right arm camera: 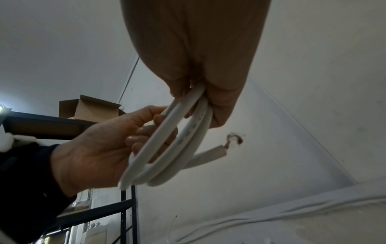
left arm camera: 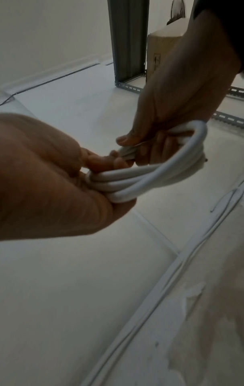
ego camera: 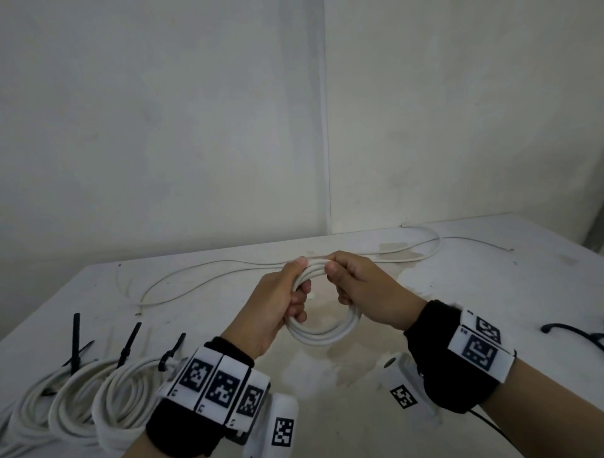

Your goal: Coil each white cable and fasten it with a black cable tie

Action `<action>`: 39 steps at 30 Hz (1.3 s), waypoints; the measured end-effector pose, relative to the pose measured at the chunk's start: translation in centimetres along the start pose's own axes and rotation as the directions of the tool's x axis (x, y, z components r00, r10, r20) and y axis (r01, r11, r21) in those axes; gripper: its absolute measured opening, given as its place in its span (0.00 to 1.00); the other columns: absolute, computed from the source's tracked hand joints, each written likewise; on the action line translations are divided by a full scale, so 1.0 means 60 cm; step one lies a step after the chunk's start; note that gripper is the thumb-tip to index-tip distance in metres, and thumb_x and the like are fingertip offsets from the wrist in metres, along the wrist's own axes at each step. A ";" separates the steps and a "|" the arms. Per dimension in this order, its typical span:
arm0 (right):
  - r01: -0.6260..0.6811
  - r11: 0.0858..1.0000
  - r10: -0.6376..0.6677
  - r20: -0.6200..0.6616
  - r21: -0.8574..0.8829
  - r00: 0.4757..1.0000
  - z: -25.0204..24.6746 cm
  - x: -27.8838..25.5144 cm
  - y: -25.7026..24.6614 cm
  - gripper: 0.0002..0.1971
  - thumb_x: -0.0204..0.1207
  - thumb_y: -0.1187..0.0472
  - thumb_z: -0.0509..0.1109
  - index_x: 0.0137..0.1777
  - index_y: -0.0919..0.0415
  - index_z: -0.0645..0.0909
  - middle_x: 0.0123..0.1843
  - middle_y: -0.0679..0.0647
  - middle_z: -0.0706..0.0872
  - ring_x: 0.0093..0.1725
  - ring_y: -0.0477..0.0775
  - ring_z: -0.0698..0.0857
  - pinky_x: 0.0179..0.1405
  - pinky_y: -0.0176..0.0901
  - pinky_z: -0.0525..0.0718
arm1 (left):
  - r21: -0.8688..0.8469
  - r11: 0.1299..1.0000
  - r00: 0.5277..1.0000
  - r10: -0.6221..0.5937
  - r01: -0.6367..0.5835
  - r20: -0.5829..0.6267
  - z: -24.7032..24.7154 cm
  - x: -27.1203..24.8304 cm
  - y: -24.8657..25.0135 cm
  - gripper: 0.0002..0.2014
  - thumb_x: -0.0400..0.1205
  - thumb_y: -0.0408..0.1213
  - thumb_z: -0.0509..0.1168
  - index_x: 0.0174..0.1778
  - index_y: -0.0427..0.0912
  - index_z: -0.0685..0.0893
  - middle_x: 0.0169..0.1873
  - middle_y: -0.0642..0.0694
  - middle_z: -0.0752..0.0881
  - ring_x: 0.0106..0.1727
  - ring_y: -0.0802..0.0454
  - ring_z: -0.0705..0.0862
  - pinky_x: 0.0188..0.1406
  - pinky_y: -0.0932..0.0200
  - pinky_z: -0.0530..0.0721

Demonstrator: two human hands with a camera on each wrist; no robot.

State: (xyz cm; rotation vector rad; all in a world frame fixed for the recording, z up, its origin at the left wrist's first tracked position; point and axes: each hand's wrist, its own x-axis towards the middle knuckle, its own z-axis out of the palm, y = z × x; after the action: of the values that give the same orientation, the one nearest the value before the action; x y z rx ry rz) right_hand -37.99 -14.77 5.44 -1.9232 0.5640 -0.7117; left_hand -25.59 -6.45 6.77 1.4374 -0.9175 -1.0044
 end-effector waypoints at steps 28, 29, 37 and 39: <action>-0.406 0.864 0.286 -0.373 -0.298 0.883 -0.252 -0.167 0.095 0.14 0.82 0.53 0.60 0.56 0.64 0.78 0.52 0.55 0.82 0.43 0.50 0.80 0.47 0.42 0.75 | -0.017 1.000 0.997 -0.017 0.018 0.082 0.189 0.025 -0.040 0.22 0.86 0.44 0.51 0.26 0.40 0.71 0.13 0.54 0.64 0.14 0.59 0.61 0.21 0.61 0.68; -0.463 0.801 0.308 -0.403 -0.378 0.862 -0.279 -0.178 0.110 0.13 0.81 0.55 0.61 0.56 0.63 0.78 0.55 0.56 0.82 0.46 0.52 0.79 0.48 0.41 0.74 | -0.016 1.000 0.997 -0.021 0.022 0.079 0.193 0.028 -0.042 0.22 0.86 0.44 0.51 0.26 0.40 0.71 0.13 0.54 0.64 0.14 0.59 0.61 0.22 0.61 0.68; -0.711 0.206 0.611 -0.479 -0.673 0.630 -0.371 -0.221 0.172 0.18 0.81 0.62 0.60 0.68 0.69 0.70 0.70 0.63 0.74 0.68 0.59 0.76 0.64 0.43 0.74 | -0.010 0.999 0.997 -0.035 0.035 0.070 0.212 0.043 -0.044 0.21 0.86 0.43 0.52 0.26 0.40 0.72 0.12 0.54 0.64 0.13 0.59 0.62 0.18 0.64 0.69; -0.705 0.135 0.634 -0.486 -0.696 0.601 -0.368 -0.219 0.173 0.16 0.82 0.63 0.60 0.67 0.69 0.70 0.68 0.63 0.76 0.66 0.59 0.78 0.60 0.41 0.76 | -0.021 0.999 0.997 -0.029 0.031 0.070 0.210 0.043 -0.043 0.21 0.86 0.43 0.52 0.27 0.40 0.72 0.12 0.54 0.65 0.14 0.59 0.62 0.18 0.64 0.69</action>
State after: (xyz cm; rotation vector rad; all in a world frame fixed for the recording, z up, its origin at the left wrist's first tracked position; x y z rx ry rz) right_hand -63.54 -24.55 0.82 -2.1106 2.0207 0.2339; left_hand -36.55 -12.91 3.50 1.4089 -0.9348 -1.0890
